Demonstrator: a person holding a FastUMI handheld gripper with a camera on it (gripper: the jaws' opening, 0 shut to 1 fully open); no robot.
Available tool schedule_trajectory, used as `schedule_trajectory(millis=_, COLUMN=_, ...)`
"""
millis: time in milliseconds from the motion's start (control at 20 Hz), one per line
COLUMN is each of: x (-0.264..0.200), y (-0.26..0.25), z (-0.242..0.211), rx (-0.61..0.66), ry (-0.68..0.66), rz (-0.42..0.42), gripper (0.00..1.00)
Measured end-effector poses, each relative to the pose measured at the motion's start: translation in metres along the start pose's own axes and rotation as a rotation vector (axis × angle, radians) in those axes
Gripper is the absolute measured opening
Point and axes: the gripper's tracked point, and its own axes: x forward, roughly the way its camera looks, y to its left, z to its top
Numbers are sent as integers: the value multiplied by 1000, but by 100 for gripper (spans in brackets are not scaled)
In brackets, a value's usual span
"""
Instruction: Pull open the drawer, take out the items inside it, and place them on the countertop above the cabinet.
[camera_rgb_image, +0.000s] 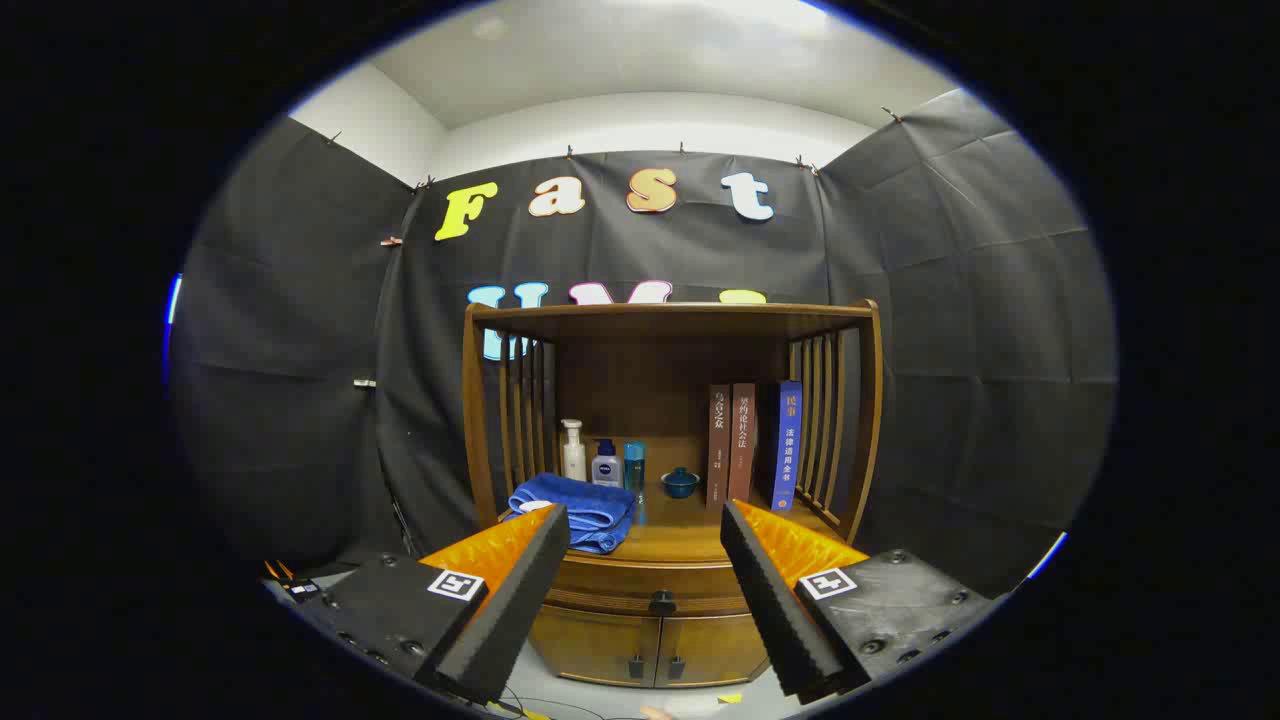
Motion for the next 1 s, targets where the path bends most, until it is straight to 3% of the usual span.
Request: schedule_trajectory(millis=1000, x=6, y=-9, z=-7, rx=-3, ry=22, rz=-38, gripper=99)
